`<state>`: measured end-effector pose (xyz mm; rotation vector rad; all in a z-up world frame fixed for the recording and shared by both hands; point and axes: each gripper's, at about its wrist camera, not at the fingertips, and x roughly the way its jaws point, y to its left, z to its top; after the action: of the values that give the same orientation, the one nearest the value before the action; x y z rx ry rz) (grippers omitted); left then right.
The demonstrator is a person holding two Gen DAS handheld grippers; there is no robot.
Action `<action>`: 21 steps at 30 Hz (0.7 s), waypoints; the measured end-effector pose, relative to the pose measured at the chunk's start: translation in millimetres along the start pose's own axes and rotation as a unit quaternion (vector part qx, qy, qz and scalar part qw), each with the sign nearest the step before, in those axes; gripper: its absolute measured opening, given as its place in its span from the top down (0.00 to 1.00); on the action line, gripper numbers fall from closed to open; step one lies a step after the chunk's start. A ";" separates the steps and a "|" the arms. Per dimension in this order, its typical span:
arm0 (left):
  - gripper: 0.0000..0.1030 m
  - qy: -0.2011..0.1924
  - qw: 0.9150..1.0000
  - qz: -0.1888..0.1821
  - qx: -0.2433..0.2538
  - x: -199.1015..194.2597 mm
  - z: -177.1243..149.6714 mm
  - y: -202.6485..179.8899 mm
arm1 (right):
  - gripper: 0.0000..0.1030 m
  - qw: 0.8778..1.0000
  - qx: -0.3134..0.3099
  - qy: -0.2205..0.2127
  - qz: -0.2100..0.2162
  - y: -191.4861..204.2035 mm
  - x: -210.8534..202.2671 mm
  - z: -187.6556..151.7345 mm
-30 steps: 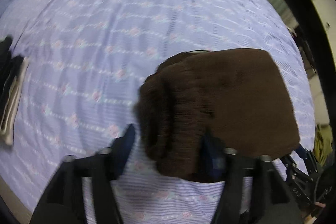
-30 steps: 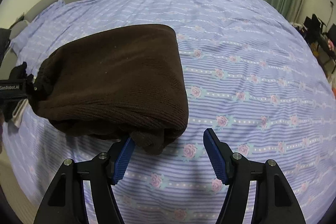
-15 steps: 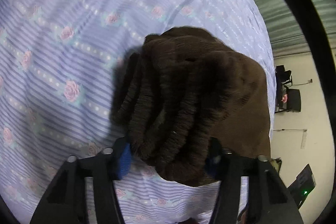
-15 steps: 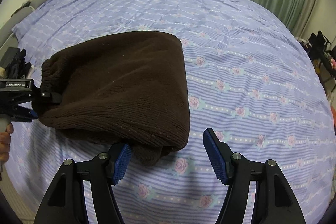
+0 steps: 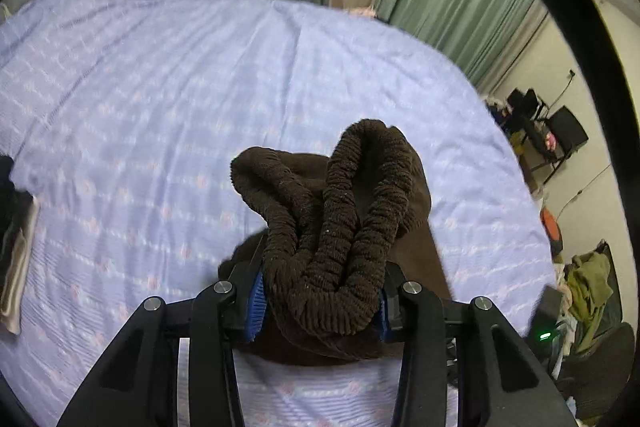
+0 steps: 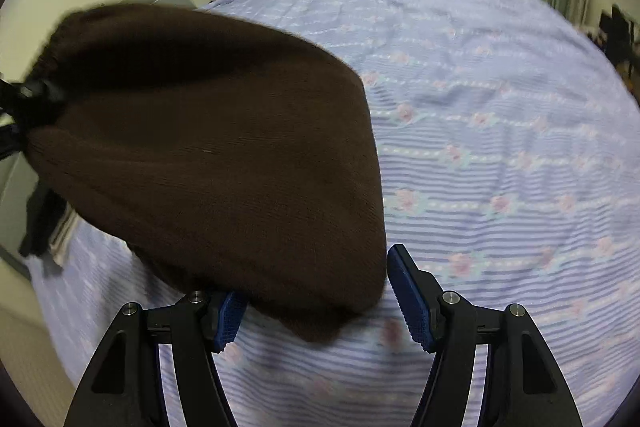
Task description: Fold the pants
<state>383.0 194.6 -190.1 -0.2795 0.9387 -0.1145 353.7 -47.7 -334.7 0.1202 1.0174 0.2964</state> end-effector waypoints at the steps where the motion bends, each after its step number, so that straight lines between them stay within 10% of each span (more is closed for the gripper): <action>1: 0.60 0.002 1.000 -0.003 -0.004 0.1 2.5 0.1 | 0.49 1.000 -0.003 -0.002 -0.012 0.0 -0.6 1.7; 8: 0.61 0.095 0.991 -0.030 -0.090 73.2 -42.5 46.2 | 0.53 0.985 -0.079 -0.033 -0.152 -5.6 -18.4 3.2; 14: 0.57 0.118 0.991 0.003 -0.060 97.6 -67.2 59.5 | 0.47 0.935 -0.256 -0.038 -0.242 36.9 -1.5 -21.4; 21: 0.16 0.126 0.990 0.047 -0.042 109.9 -75.6 72.7 | 0.29 0.963 -0.200 0.001 -0.181 17.0 -8.4 -21.9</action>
<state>384.7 226.2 -338.7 -0.3026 1.2079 -0.0235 327.8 -34.8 -335.3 -0.4292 0.9416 0.1619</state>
